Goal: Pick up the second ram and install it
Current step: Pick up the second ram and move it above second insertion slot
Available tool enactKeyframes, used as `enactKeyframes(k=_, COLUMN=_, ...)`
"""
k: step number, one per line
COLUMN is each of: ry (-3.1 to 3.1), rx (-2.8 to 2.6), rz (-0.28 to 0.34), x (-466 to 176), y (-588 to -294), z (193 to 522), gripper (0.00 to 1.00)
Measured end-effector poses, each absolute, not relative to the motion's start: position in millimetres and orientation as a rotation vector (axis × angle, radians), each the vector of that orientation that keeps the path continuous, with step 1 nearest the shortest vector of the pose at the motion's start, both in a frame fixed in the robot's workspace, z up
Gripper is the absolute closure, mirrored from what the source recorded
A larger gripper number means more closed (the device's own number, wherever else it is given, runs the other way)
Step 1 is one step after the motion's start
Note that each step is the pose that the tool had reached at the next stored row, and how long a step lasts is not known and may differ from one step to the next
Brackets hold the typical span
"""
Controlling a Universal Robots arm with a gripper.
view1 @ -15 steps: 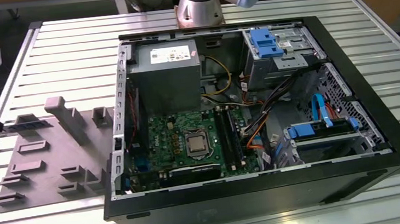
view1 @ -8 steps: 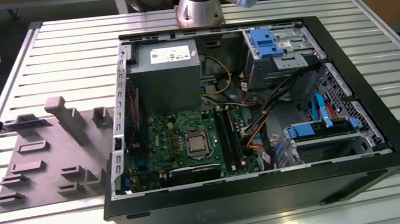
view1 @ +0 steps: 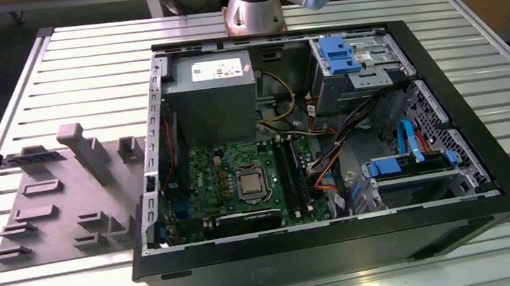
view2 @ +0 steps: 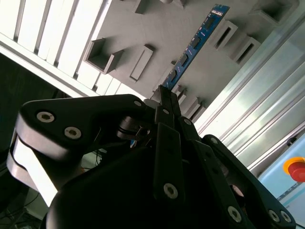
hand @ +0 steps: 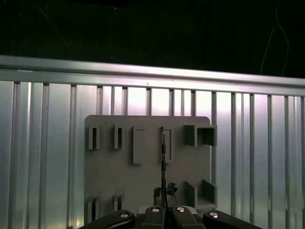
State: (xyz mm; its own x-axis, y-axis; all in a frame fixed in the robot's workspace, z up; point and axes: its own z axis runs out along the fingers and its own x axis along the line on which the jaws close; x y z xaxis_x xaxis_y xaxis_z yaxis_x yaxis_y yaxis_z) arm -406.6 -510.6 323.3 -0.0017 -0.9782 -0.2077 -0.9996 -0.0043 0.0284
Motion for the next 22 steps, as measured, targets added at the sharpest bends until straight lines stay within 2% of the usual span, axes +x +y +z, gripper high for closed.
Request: enactKeyframes(k=22, ry=2.118, rx=-2.121, rz=0.261, x=-406.7, y=-510.6, z=327.6, gripper=0.88)
